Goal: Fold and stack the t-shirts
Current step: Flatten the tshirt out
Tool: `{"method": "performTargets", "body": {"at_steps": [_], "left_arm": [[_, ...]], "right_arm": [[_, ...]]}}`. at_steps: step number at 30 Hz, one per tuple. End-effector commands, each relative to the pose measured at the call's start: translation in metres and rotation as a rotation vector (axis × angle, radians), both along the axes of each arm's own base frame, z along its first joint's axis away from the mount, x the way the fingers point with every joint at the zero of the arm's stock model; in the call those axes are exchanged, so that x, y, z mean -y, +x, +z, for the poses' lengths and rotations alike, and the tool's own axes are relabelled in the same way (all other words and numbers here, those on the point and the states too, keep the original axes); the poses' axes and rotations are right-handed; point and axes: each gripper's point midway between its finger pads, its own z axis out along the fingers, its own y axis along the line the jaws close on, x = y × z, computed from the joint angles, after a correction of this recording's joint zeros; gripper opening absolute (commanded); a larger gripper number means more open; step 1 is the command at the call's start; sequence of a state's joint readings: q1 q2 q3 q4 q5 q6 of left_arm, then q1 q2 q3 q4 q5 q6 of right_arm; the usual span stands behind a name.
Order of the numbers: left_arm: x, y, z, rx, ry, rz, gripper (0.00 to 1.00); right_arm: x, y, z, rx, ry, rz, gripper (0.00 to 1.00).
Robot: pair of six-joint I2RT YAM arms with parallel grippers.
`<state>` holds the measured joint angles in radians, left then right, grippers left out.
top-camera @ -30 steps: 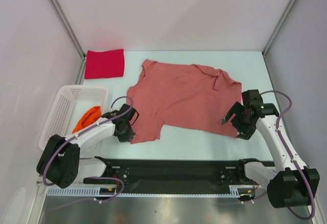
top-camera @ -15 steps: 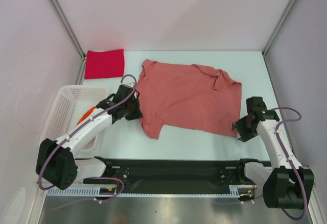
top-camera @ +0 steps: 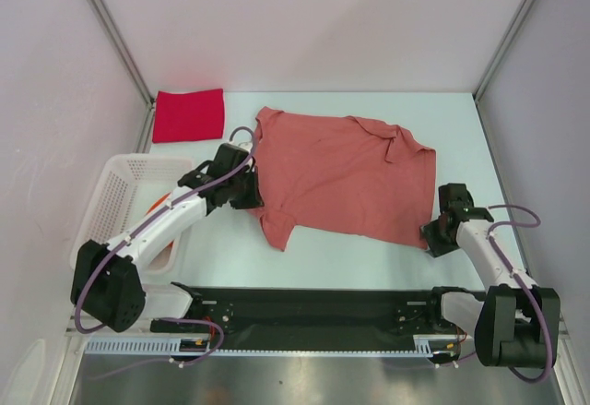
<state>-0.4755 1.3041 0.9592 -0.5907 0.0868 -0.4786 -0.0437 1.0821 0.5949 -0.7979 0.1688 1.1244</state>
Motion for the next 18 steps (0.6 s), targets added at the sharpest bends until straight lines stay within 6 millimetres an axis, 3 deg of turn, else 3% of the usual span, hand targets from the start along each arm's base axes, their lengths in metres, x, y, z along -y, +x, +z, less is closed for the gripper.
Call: {"method": "performTargets", "body": {"at_steps": [1,10,16,18], "left_arm": [[0.009,0.011,0.027,0.087,-0.034,-0.047,0.0],[0.003,0.01,0.029,0.095,-0.025,-0.04,0.0],[-0.004,0.013,0.032,0.103,-0.026,-0.013,0.0],[-0.006,0.014,0.034,0.107,-0.025,-0.005,0.0]], "right_arm": [[0.01,0.016,0.0,0.061,-0.043,-0.042,0.46],[0.009,0.011,-0.018,0.006,-0.035,-0.069,0.45],[0.009,-0.005,-0.036,-0.082,-0.032,-0.104,0.41],[0.01,-0.001,-0.042,-0.081,-0.034,-0.101,0.36]]}}
